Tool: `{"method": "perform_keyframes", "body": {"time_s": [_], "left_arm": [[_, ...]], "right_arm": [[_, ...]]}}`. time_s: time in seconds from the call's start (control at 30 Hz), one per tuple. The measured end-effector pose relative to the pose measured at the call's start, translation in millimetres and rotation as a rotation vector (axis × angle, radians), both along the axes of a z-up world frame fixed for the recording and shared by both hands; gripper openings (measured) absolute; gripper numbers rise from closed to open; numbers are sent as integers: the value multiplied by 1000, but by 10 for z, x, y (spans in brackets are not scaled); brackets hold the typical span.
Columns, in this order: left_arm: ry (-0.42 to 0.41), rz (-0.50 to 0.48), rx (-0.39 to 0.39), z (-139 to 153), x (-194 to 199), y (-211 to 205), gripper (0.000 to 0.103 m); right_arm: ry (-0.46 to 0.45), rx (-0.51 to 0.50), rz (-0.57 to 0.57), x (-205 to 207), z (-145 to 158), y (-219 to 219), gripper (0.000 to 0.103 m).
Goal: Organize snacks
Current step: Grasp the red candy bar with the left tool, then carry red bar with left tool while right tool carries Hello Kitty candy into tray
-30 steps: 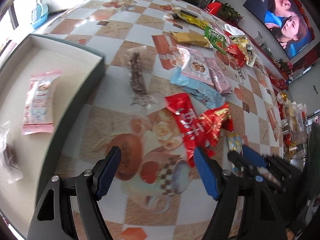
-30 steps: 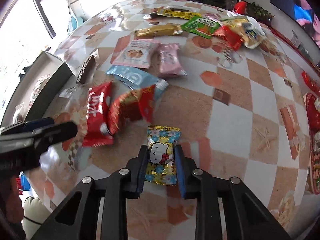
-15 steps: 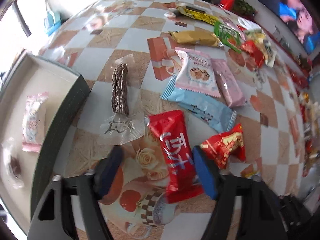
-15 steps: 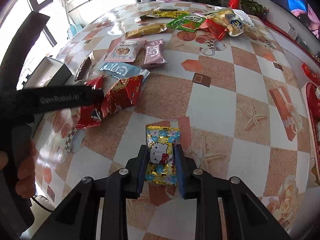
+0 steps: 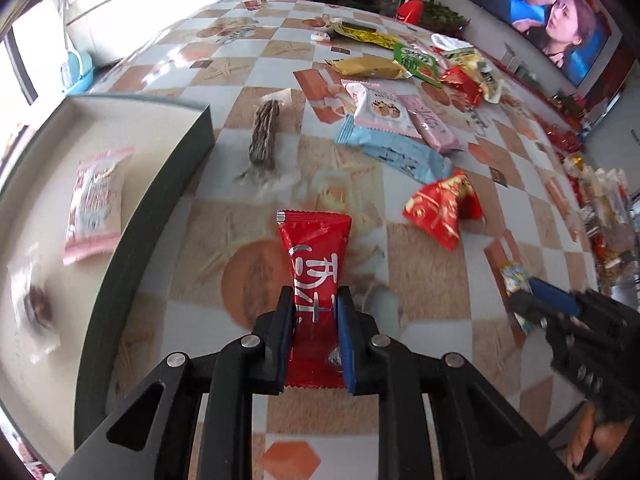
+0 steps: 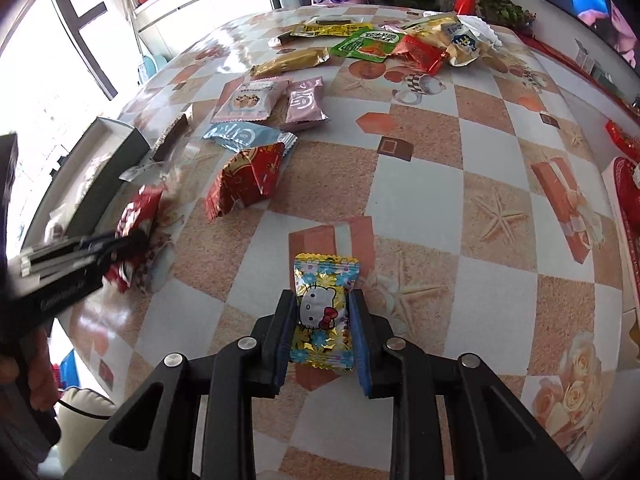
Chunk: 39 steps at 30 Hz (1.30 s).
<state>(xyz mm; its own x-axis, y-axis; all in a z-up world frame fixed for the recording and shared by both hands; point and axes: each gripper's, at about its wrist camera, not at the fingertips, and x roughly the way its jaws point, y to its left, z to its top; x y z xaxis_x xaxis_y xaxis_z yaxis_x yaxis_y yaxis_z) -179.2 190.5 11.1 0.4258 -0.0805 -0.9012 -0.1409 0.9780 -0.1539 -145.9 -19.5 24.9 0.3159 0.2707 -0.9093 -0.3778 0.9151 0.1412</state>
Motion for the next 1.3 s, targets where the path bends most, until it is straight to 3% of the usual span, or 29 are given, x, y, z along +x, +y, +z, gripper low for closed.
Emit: {"method": "perform_keyframes", "body": {"time_s": [0.23, 0.5, 0.77, 0.83, 0.9, 1.13, 1.17, 1.23, 1.3], "left_arm": [[-14, -1, -71, 64, -153, 166, 22], [-56, -14, -86, 198, -230, 247, 22], [-46, -20, -76, 176, -250, 224, 22], [-44, -22, -73, 168, -260, 216, 22], [-39, -23, -73, 160, -264, 211, 22], [-42, -30, -67, 164, -275, 190, 22], [-41, -31, -67, 164, -274, 186, 22], [-41, -32, -68, 166, -277, 173, 22], [-43, -33, -68, 170, -287, 160, 22]], "right_arm": [[2, 70, -28, 4, 172, -102, 28], [19, 108, -44, 28, 233, -139, 28], [47, -34, 0, 65, -3, 12, 29], [48, -24, -2, 88, -33, 22, 32], [33, -52, -8, 99, -29, 51, 66], [15, -105, 26, 33, -68, 135, 69], [10, -124, 33, 15, -76, 159, 69], [-15, -166, 50, -42, -73, 216, 59], [-13, -164, 45, -49, -56, 237, 28]]}}
